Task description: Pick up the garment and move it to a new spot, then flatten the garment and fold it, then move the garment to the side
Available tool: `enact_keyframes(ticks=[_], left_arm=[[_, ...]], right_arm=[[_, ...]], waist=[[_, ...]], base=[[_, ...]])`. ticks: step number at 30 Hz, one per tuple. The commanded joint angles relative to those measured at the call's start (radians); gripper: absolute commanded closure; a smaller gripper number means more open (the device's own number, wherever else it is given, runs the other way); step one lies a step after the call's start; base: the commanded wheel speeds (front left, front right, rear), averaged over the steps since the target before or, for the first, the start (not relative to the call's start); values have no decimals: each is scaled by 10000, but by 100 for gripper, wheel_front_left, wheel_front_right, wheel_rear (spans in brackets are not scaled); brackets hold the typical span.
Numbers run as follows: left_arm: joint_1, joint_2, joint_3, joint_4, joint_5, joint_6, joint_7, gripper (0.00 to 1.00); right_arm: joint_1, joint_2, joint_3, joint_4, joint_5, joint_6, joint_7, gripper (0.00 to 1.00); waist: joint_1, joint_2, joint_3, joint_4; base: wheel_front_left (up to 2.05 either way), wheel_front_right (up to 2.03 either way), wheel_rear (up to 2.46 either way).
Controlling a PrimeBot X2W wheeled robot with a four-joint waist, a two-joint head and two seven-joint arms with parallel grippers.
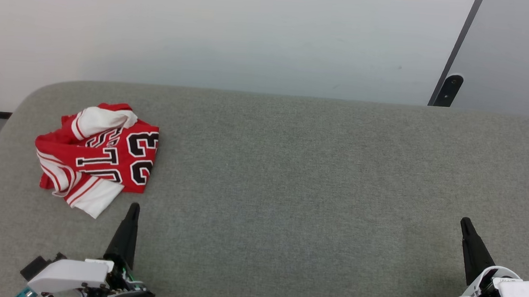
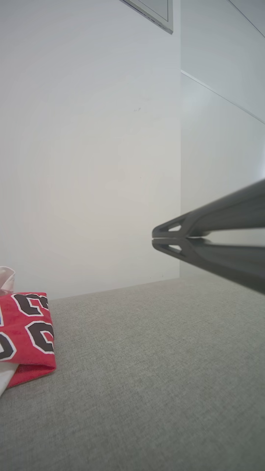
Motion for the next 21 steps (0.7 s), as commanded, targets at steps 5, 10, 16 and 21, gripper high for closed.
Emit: enact_keyframes(ticks=[5,10,16,21], left_arm=[[-93,-1,23,-14,-34,-38,22,100],[-93,-1,22,-13,-34,-38,22,100],[-93,-1,19,-11,-34,-38,22,100],[-93,-1,20,-11,-34,-38,22,100]], right_arm=[[-32,21,13,-26,42,-4,11,100],[-32,21,13,-26,42,-4,11,100],[-32,21,13,-26,42,-4,11,100],[-32,21,13,-26,42,-4,11,100]], waist=[[0,0,0,0],[0,0,0,0],[0,0,0,0],[0,0,0,0]], base=[[0,0,0],[0,0,0],[0,0,0],[0,0,0]])
